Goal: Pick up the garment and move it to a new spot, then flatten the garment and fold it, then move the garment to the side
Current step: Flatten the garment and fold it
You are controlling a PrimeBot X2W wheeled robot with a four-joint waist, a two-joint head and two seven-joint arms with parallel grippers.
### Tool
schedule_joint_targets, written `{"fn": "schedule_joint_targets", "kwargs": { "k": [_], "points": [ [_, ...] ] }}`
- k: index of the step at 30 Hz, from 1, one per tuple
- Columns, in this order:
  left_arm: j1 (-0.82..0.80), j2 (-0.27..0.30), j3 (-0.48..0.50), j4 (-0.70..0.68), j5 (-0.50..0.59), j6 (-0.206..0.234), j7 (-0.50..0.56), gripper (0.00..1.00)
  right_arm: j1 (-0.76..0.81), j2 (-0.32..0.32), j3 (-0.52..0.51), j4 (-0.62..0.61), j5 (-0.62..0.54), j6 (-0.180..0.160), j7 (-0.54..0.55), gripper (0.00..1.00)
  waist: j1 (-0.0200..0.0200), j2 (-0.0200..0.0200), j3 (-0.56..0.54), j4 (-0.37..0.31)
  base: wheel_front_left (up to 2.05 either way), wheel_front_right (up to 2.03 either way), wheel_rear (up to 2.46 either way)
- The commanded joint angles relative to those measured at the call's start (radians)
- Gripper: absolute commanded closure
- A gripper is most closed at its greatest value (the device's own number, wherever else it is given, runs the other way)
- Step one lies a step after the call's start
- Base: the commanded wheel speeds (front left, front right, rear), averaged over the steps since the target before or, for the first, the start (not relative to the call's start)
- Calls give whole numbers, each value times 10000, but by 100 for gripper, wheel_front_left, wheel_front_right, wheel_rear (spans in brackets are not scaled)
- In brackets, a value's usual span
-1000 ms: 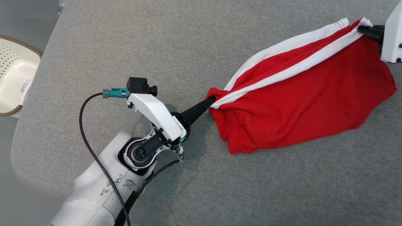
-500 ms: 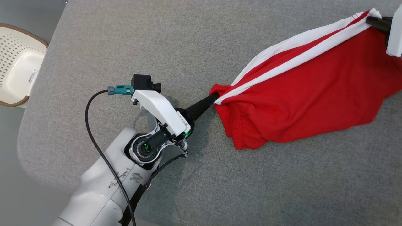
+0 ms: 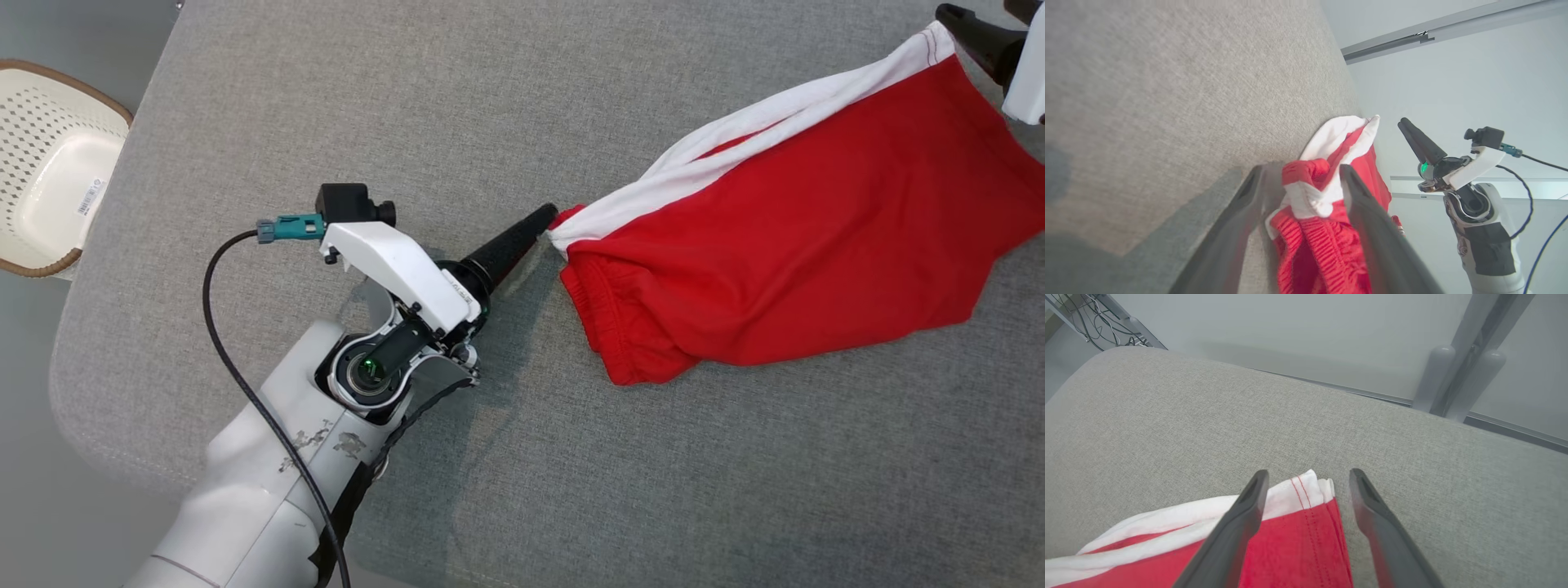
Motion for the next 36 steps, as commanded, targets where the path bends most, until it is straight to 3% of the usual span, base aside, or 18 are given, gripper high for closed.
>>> {"fn": "schedule_joint_targets", "kwargs": {
  "k": [1, 8, 12, 25, 36],
  "points": [
    [-165, -3, 110, 163, -55, -17, -87, 0, -72, -23, 80, 109, -159, 0, -318, 0, 0, 0, -45, -22, 0, 0, 0],
    [-215, -24, 346, 683, -35, -17, -458, 0, 308, 71, 227, -1, -207, 0, -1372, 0, 0, 0, -274, -111, 0, 0, 0],
    [-272, -18, 428, 855, 272, -96, -1050, 0, 831, 77, 507, -782, 19, 0, -1874, 0, 0, 0, -437, -200, 0, 0, 0],
    [631, 100, 72, 241, 1729, -310, -3275, 0, 2239, -462, 1229, -2573, 991, 0, -1886, 0, 0, 0, -812, -36, 0, 0, 0],
    [1585, -200, 130, -105, 1507, -325, -4191, 0, 2602, -176, 1731, -1908, 1016, 0, -1902, 0, 0, 0, -1065, 842, 0, 0, 0]
  ]
}}
